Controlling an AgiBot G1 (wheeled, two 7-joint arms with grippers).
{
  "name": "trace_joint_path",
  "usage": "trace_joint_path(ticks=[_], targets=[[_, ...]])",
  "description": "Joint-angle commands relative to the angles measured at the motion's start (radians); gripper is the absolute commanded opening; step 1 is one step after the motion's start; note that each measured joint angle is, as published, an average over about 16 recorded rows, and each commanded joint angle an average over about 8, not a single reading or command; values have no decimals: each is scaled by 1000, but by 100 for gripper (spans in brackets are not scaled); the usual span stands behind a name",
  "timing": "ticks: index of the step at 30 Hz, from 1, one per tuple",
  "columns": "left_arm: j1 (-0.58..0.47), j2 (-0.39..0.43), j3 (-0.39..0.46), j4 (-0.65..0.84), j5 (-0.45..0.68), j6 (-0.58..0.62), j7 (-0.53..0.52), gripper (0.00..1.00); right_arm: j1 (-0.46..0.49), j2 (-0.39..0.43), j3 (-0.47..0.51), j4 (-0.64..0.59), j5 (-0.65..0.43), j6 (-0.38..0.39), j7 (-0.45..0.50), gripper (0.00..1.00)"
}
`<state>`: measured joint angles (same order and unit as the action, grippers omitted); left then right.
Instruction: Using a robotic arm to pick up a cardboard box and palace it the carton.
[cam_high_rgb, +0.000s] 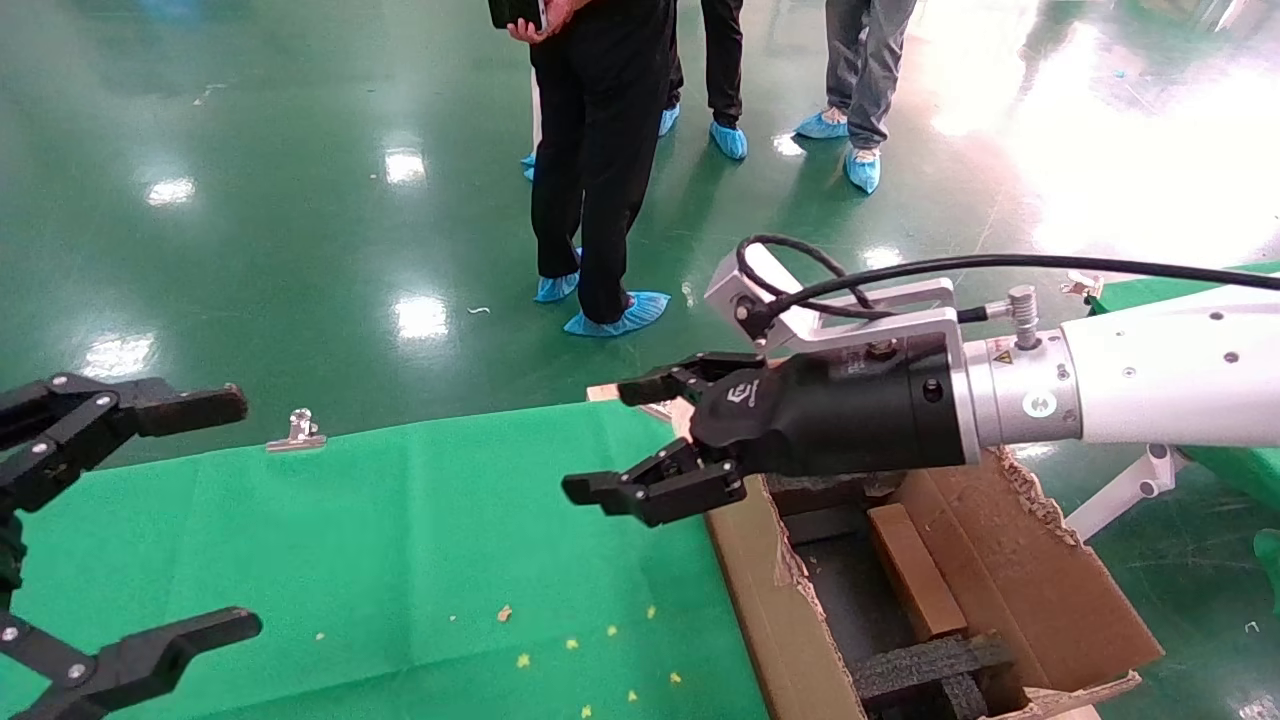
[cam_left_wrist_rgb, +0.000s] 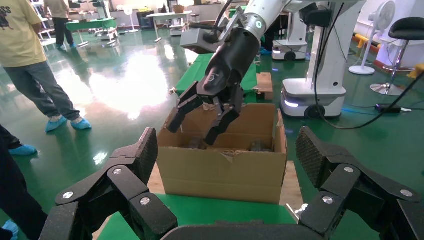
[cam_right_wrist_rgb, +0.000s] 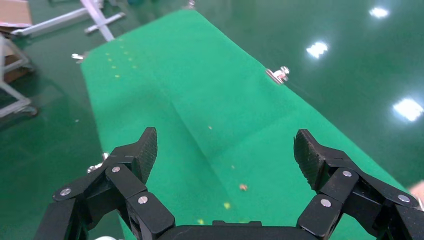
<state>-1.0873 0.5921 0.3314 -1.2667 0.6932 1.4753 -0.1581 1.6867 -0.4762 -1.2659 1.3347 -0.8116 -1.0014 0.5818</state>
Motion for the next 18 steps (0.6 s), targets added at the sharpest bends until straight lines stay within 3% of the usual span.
trace_joint_path(ticks=[1, 18], targets=[[0, 0, 0, 0, 0, 0, 0, 100, -28, -6, 45, -2, 4, -23, -18, 100], [0, 0, 0, 0, 0, 0, 0, 100, -290, -64, 467, -24, 38, -234, -187, 100]])
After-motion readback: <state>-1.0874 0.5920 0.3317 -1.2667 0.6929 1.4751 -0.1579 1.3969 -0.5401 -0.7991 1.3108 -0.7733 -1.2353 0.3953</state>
